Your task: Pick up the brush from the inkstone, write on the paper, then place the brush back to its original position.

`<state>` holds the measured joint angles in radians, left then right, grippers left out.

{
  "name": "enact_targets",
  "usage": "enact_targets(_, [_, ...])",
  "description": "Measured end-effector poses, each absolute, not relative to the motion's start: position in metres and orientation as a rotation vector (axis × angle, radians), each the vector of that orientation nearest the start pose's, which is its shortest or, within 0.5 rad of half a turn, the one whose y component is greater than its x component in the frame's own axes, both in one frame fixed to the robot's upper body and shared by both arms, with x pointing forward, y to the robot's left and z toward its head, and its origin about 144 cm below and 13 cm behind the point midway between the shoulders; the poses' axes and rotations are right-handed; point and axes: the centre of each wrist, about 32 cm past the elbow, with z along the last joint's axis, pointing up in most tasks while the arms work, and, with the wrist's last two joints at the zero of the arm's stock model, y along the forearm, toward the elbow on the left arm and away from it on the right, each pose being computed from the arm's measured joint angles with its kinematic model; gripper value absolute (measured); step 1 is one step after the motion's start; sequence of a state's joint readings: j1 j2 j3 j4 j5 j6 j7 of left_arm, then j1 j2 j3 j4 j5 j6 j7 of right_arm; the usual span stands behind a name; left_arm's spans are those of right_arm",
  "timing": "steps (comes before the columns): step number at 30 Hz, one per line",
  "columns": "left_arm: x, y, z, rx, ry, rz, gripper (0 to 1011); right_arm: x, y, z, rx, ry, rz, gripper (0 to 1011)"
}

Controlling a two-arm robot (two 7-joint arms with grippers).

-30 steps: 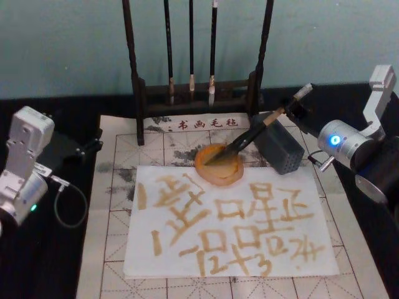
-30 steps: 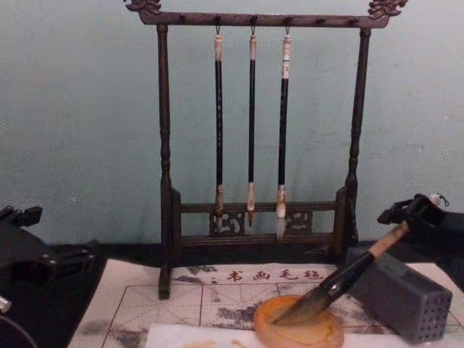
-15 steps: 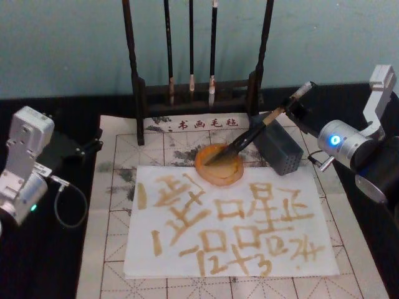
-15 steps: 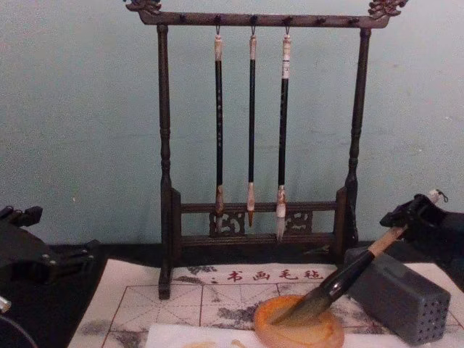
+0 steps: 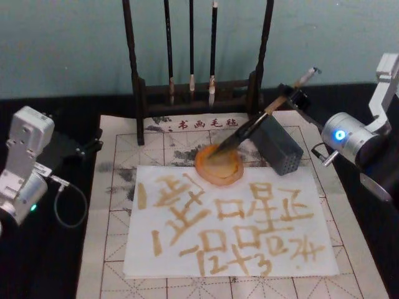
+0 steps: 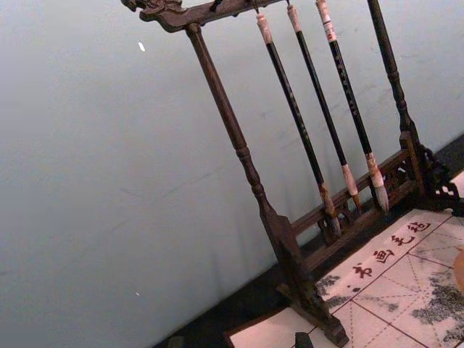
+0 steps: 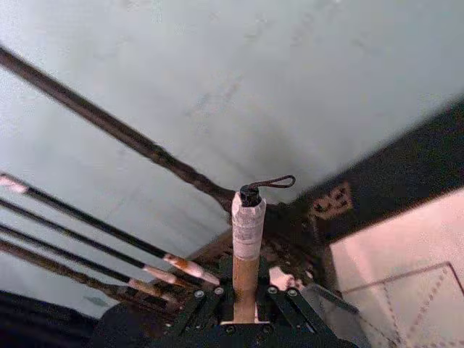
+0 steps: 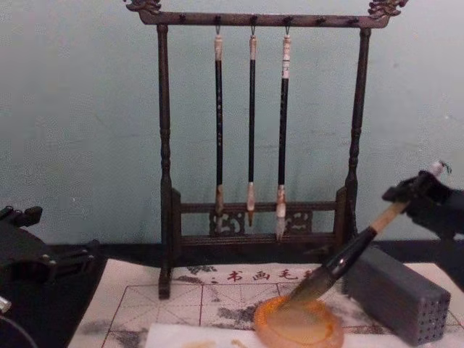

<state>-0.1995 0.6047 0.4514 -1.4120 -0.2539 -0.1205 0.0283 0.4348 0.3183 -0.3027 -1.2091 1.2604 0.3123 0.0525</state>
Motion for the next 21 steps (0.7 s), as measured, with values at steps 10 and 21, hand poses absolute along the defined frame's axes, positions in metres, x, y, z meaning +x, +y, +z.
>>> enact_targets(10, [0.489,0.31,1.14,0.305,-0.285,1.248,1001,0.554,-0.268,1.192,0.351,0.67,-1.069,179])
enact_targets(21, [0.489,0.31,1.14,0.304,-0.285,1.248,1001,0.535,-0.27,1.197,0.315,0.425,-0.968,179])
